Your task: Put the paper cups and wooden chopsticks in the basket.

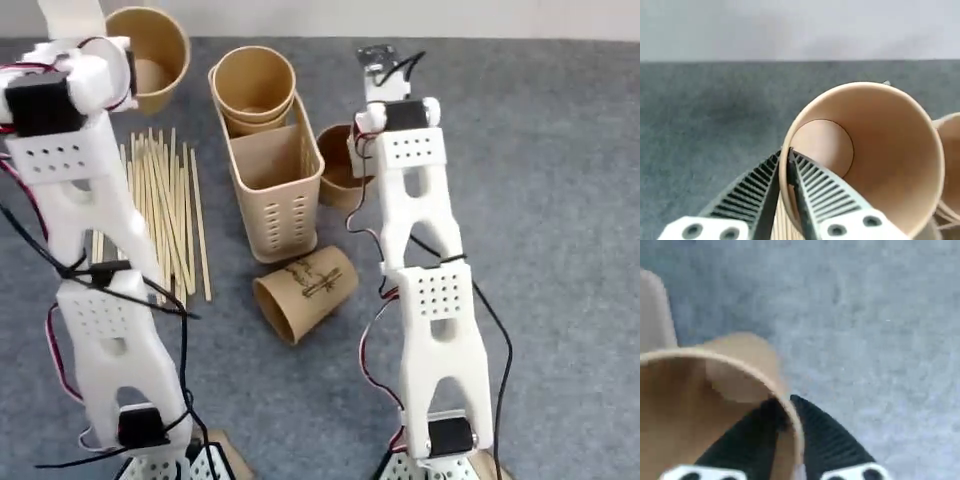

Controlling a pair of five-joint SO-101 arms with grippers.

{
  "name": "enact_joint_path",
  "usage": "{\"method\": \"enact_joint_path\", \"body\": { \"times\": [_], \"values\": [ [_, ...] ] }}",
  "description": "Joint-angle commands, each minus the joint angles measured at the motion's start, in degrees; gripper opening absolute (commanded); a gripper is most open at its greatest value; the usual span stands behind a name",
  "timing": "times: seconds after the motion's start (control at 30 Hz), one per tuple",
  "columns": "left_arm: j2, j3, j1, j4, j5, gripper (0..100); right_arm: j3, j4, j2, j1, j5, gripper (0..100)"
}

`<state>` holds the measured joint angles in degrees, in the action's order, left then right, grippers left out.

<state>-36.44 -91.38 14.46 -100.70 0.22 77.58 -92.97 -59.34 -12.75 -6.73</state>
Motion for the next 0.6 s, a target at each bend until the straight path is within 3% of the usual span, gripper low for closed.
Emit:
{"method": "enact_joint_path", "body": {
  "times": [0.0, 0.23, 0.4, 0.57],
  "values": [
    [6.73, -3.03, -3.30, -0.44, -0.35, 1, 7.60, -2.15, 1.98, 3.12, -0.18, 0.5],
    [14.46, -0.57, -12.00, -0.35, 2.02, 0, 21.76, -8.13, 9.89, 5.76, -0.53, 0.5],
    [18.86, 6.37, -17.71, 2.02, 4.75, 0, 16.84, -8.13, 18.77, 5.76, -0.53, 0.5],
    [16.40, 16.66, -17.63, 10.55, 4.84, 0, 11.03, -7.87, 27.82, 3.38, -0.53, 0.5]
  ]
}}
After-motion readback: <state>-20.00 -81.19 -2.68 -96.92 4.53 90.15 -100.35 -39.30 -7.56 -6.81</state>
